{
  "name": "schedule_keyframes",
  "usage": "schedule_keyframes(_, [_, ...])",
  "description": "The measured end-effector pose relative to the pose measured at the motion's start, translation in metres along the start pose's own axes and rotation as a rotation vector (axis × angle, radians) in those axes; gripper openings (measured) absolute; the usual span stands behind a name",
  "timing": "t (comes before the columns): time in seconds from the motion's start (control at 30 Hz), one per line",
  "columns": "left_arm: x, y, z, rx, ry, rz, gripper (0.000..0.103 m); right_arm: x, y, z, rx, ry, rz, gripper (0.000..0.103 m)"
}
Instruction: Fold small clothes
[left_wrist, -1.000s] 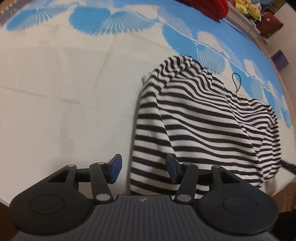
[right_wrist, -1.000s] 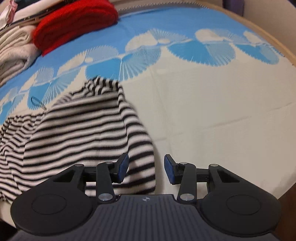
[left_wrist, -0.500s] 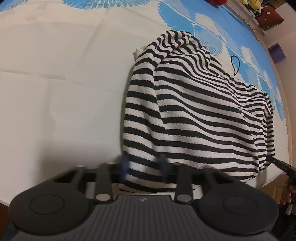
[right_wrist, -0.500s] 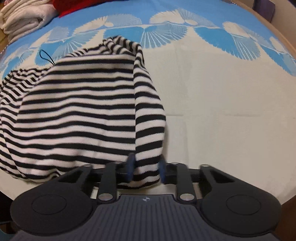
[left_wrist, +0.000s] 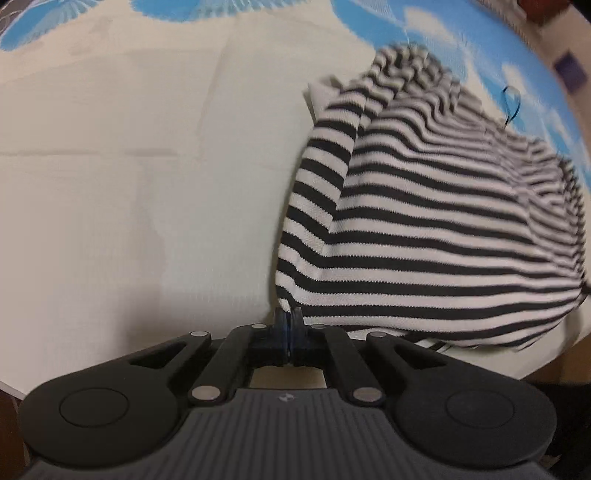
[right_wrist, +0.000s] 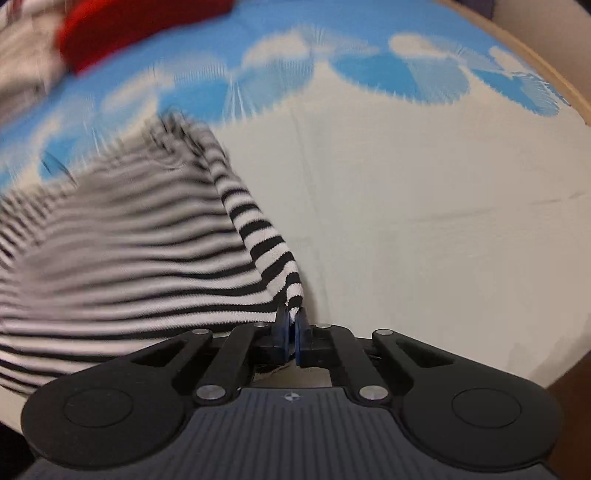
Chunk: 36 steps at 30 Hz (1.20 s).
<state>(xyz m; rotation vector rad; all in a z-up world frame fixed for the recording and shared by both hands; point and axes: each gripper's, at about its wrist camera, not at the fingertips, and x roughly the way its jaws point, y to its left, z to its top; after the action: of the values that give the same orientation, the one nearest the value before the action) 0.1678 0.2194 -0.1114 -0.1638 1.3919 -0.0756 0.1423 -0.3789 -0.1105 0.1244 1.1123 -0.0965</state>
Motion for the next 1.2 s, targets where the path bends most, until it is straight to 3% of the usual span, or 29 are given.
schedule_keyframes(0.1, [-0.006, -0.004, 0.006, -0.003, -0.040, 0.021, 0.002, 0.007, 0.005, 0.003, -0.026, 0.023, -0.033, 0.002])
schedule_keyframes(0.2, [-0.026, -0.010, 0.014, -0.005, -0.161, 0.023, 0.011, 0.005, 0.011, 0.007, -0.038, 0.008, -0.053, 0.002])
schedule_keyframes(0.27, [-0.038, -0.013, 0.021, -0.030, -0.241, -0.012, 0.033, -0.001, 0.015, 0.010, -0.058, -0.055, -0.116, 0.009])
schedule_keyframes(0.33, [-0.043, -0.019, 0.030, -0.049, -0.286, -0.064, 0.033, -0.011, 0.021, 0.012, -0.093, -0.161, -0.186, 0.015])
schedule_keyframes(0.37, [-0.043, -0.026, 0.034, -0.049, -0.299, -0.088, 0.033, -0.016, 0.022, 0.013, -0.096, -0.203, -0.178, 0.016])
schedule_keyframes(0.47, [-0.038, -0.044, 0.050, -0.041, -0.304, -0.137, 0.033, -0.024, 0.025, 0.021, -0.055, -0.254, -0.028, 0.016])
schedule_keyframes(0.57, [-0.023, -0.063, 0.064, -0.032, -0.283, -0.122, 0.034, -0.016, 0.039, 0.026, -0.069, -0.217, 0.081, 0.016])
schedule_keyframes(0.73, [0.004, -0.074, 0.099, -0.041, -0.288, -0.066, 0.035, 0.016, 0.064, 0.034, -0.135, -0.083, -0.007, 0.016])
schedule_keyframes(0.9, [0.032, -0.051, 0.128, -0.148, -0.251, 0.010, 0.035, 0.041, 0.069, 0.033, -0.154, 0.031, -0.109, 0.020])
schedule_keyframes(1.0, [0.034, -0.042, 0.130, -0.191, -0.250, -0.006, 0.035, 0.037, 0.071, 0.035, -0.154, 0.001, -0.108, 0.020])
schedule_keyframes(1.2, [0.002, -0.056, 0.110, -0.109, -0.312, -0.049, 0.042, 0.015, 0.072, 0.057, -0.078, -0.161, -0.026, 0.024])
